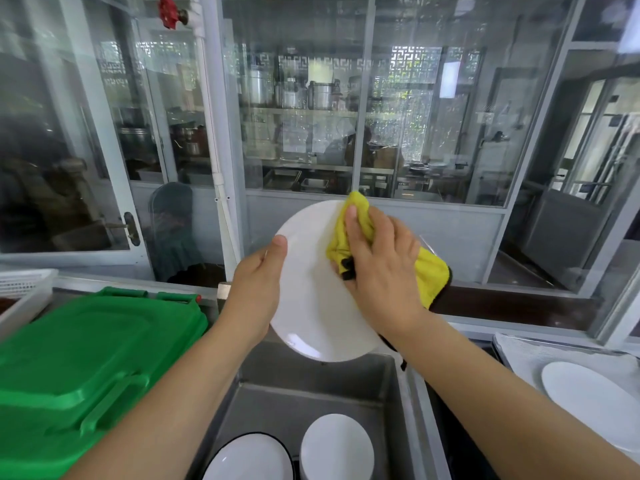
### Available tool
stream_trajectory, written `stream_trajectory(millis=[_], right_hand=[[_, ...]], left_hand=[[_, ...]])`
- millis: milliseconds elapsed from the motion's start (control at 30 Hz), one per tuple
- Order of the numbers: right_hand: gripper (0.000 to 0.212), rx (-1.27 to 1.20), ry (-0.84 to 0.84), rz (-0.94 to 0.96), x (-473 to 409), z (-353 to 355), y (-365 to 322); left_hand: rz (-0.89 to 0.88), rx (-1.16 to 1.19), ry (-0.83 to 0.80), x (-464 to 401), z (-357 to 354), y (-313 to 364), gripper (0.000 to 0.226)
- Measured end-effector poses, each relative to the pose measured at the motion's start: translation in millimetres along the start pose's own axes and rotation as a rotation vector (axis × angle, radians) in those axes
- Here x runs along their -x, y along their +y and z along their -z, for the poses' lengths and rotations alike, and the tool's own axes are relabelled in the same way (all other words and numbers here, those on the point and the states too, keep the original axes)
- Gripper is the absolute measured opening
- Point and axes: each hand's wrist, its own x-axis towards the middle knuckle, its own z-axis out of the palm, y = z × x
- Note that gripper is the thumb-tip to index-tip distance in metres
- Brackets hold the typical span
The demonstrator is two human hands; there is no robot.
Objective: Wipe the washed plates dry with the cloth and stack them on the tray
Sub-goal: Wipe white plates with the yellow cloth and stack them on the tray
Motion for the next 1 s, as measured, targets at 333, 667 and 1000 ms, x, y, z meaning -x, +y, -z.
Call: stream_trajectory(millis=[333,667,1000], right_hand=[[0.064,-0.157,0.018,0.417,50,-2,-47],[0.054,-0.101,0.066,0.410,75,-9,7],[0.036,-0.102,0.112,0.549,60,-8,-7]], left_hand=[[0.027,0.280,0.041,-6,-7,16,0.034],[-0.035,0.262,0.077,-10,4,17,0.036],[0.009,0.305,0.177,-7,-9,3,0.033]])
